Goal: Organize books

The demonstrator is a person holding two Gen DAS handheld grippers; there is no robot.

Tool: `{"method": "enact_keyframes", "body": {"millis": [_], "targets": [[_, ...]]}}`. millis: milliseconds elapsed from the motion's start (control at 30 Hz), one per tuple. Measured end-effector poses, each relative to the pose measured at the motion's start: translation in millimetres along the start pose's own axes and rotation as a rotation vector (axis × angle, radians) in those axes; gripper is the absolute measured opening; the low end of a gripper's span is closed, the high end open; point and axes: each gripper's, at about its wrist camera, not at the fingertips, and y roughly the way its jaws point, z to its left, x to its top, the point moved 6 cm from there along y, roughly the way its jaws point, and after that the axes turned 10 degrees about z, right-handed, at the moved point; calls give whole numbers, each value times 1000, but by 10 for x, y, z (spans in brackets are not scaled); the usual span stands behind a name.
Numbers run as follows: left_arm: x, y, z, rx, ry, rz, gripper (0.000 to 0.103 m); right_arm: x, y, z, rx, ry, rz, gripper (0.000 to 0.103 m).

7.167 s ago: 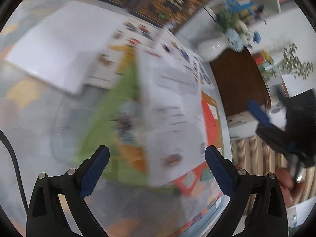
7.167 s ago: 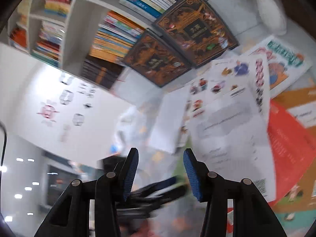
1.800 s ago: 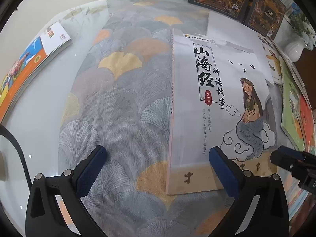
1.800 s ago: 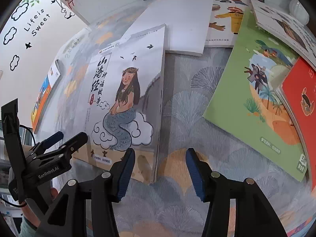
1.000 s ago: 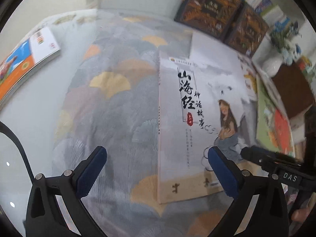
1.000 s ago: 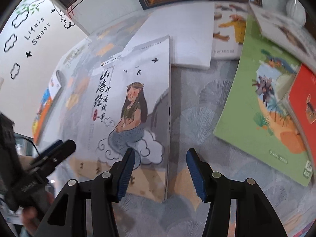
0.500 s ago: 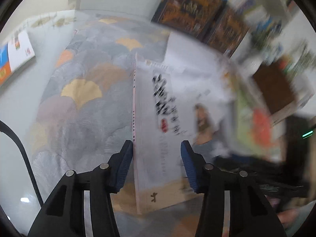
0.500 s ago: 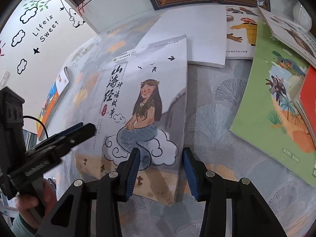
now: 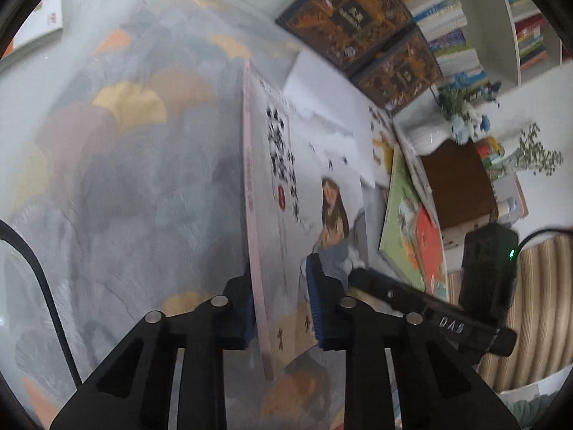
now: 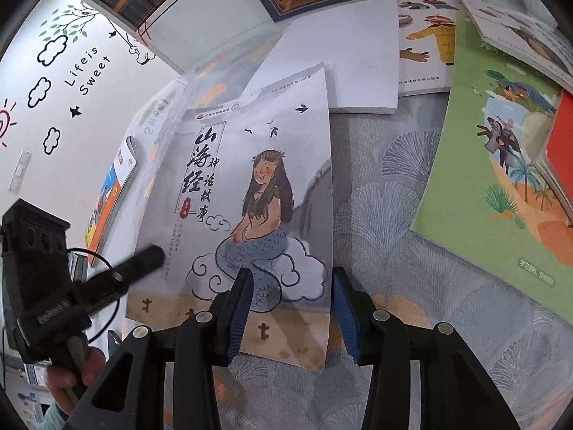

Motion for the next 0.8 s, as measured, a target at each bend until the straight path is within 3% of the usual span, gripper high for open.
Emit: {"method": "enact_keyframes", "body": {"millis": [100,200,333,467,567,800], "targets": [[-66,120,-69,6,15,27,15,22,14,15,-9,-3,0,44],[-66,129,-129,-55,-6,29,13,54,3,-7,17,19,24,44],[5,36,-175,-174,-49,19,13,39,-61,-186,180,144,101,48],[58,39,-171,-259,-105,29,13,-76,-120,-412,338,280,122,51],[56,41,-142,-334,-162,31,13,-122,-86,-458,414,330,130,51],[43,42,-97,-403,-225,46,13,20,129,-246,544,356,147,49]]}}
